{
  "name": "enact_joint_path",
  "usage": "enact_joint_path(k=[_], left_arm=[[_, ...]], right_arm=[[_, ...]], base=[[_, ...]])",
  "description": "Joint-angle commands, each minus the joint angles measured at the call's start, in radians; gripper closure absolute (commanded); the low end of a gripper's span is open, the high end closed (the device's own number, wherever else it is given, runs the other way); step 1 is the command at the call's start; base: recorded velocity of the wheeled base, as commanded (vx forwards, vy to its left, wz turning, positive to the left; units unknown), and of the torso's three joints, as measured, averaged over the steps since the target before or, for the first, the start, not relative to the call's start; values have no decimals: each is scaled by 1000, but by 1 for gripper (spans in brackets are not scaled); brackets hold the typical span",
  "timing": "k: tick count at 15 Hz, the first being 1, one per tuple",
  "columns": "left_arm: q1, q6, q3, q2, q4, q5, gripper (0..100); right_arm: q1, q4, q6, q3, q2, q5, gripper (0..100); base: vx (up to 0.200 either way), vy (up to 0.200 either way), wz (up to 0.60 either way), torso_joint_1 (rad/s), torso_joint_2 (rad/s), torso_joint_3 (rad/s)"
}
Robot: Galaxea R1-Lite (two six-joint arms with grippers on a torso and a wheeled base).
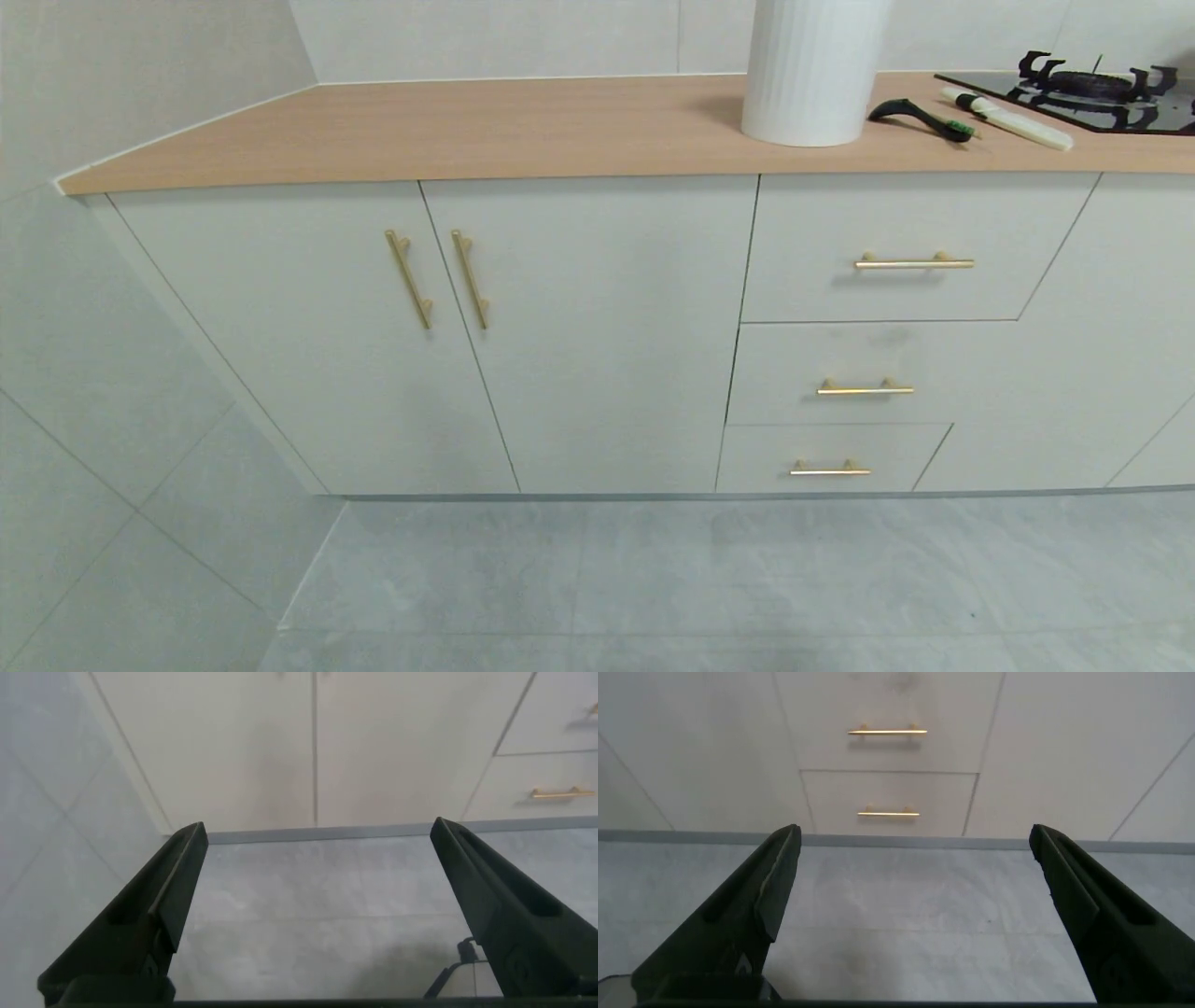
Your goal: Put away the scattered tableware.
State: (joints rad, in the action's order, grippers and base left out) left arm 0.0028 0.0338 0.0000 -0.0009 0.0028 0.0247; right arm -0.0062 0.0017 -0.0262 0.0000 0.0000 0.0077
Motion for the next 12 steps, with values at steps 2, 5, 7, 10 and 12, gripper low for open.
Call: enact_joint_path(k=[2, 5, 7, 10, 12], left_arm=[[0, -3, 0, 1, 0, 0, 0], [0, -5, 0, 1, 0, 0, 0], [0, -5, 0, 1, 0, 0, 0], [0, -2, 0, 1, 0, 0, 0], [0, -5, 0, 1, 0, 0, 0]], right_arm=[[0, 0, 0, 0, 3, 0, 0], [0, 0, 0, 0, 2, 0, 0], [0, 0, 0, 0, 2, 0, 0], [0, 0, 0, 0, 2, 0, 0], [0, 0, 0, 0, 2, 0, 0]], base=[[0, -200, 0, 5, 2, 2], [0, 0, 0, 0, 0, 0], [0, 0, 0, 0, 0, 0], [0, 0, 0, 0, 0, 0], [0, 0, 0, 0, 0, 0]])
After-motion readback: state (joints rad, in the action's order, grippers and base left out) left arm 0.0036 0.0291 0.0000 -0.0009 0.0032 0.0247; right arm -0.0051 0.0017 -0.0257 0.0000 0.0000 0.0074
